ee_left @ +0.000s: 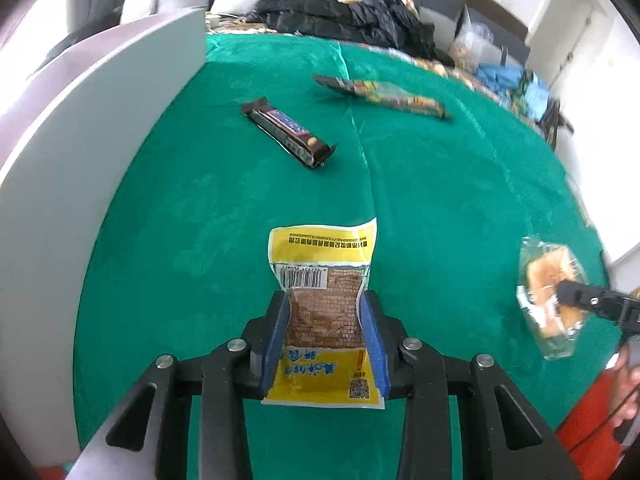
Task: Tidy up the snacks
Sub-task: 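Carry both snacks over the white box and open both tools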
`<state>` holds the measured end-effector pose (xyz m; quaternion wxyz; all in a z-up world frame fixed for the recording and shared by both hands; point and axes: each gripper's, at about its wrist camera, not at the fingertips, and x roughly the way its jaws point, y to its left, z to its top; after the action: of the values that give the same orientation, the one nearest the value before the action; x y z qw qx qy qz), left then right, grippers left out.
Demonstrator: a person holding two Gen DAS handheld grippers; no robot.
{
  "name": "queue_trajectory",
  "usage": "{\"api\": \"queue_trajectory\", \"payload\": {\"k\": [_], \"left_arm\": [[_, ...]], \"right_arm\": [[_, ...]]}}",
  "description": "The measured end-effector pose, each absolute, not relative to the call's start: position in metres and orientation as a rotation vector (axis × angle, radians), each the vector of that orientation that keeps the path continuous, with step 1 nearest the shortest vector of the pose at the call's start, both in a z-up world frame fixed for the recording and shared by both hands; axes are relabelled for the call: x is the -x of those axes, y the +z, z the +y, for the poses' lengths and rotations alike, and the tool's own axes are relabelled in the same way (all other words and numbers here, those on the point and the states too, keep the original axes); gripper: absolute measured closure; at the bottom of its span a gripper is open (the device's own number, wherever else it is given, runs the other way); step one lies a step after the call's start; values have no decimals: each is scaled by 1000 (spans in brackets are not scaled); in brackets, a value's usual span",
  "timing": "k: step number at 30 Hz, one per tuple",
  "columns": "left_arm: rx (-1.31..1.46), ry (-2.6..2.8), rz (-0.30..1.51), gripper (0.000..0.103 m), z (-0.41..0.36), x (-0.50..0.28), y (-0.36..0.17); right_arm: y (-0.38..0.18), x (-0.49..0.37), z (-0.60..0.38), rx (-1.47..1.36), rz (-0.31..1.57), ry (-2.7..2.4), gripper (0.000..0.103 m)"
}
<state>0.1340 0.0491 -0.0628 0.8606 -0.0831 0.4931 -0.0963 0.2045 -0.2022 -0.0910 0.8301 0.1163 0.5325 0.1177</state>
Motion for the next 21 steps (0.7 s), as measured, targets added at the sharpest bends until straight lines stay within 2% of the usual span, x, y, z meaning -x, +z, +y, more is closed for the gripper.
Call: {"api": "queue_trajectory", "payload": {"k": [7, 11, 13, 14, 15, 16, 17, 21], "left_arm": [[401, -211, 873, 67, 108, -119, 15], [429, -99, 753, 66, 180, -117, 73], [392, 16, 733, 62, 222, -119, 87], [366, 84, 742, 52, 240, -120, 87], [332, 172, 767, 30, 263, -124, 82], [301, 249, 804, 19, 283, -126, 75], [263, 326, 847, 13, 301, -126, 67], [200, 443, 857, 13, 340, -98, 59]], "right_arm": [[-25, -215, -156, -308, 1008, 387, 30], [46, -240, -74, -316, 906, 567, 30], [71, -250, -25, -305, 875, 650, 30], [82, -256, 5, -301, 865, 692, 28], [89, -261, 31, -293, 862, 726, 27], [93, -269, 63, -277, 874, 755, 25], [93, -276, 87, -267, 898, 777, 23], [98, -286, 137, -235, 951, 771, 23]]}}
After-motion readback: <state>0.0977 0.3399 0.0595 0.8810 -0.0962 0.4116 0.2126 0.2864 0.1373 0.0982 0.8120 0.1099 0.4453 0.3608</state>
